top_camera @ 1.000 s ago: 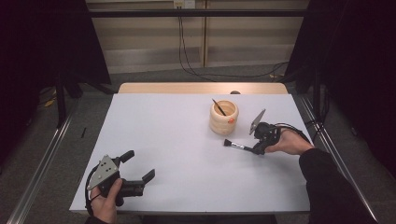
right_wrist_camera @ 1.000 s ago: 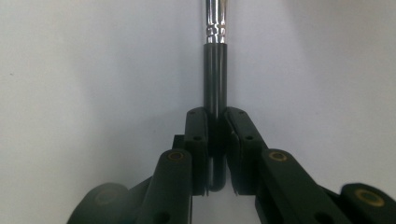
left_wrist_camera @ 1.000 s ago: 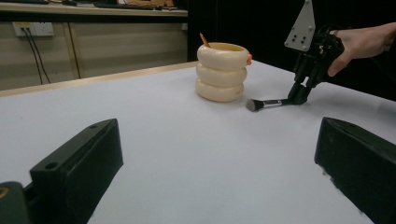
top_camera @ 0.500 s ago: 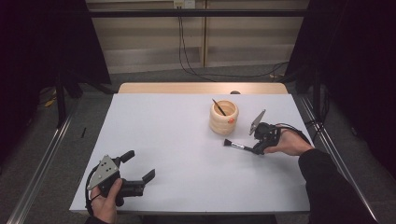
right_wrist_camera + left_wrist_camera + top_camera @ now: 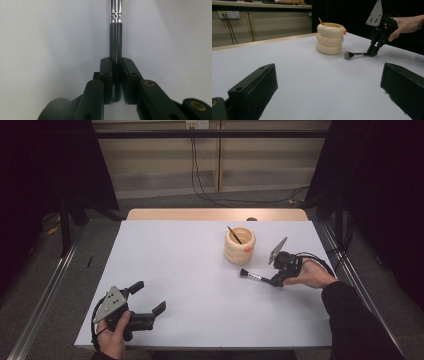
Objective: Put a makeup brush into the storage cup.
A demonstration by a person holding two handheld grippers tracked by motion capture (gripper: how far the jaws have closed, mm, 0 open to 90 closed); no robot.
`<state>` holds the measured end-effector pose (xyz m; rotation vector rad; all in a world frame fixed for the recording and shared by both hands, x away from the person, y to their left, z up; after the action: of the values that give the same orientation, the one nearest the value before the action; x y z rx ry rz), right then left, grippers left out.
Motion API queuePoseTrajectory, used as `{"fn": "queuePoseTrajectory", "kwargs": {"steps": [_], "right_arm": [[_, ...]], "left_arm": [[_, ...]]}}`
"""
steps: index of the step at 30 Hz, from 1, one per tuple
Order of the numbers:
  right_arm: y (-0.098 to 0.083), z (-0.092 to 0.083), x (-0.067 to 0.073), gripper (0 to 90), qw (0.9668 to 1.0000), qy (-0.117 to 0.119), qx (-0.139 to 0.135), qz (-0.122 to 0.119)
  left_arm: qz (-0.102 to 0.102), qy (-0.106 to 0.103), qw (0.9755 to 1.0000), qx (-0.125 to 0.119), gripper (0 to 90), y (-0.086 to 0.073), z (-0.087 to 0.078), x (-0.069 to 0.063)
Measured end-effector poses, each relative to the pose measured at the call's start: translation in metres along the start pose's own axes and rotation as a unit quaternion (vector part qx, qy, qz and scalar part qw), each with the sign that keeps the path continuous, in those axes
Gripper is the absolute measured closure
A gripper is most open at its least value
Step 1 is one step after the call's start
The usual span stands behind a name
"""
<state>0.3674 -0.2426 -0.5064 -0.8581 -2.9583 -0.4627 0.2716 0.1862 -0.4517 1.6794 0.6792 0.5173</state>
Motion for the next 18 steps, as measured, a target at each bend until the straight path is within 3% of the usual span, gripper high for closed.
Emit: {"fn": "queuePoseTrajectory", "kwargs": {"steps": [11, 18], "right_arm": [[-0.009, -0.005, 0.002, 80.4, 0.9988, 0.013, -0.046, 0.014], [-0.010, -0.017, 0.006, 80.4, 0.9945, 0.013, -0.099, 0.031]], "left_arm": [[0.000, -0.005, 1.0000, -0.003, 0.8, 0.001, 0.000, -0.001], [-0.001, -0.004, 1.0000, -0.002, 0.8, 0.000, 0.000, -0.001]]}}
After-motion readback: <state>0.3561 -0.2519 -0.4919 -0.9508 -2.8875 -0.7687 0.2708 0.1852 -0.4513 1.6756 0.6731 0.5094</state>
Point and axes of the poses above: each handheld gripper's, and its own axes: z roughly forward along the jaws, y roughly out of its top, x roughly to its left, the point moved 6 cm from there along z, roughly forward along the jaws, and after that the axes turned 4 degrees about z, right-handed, at the moved point
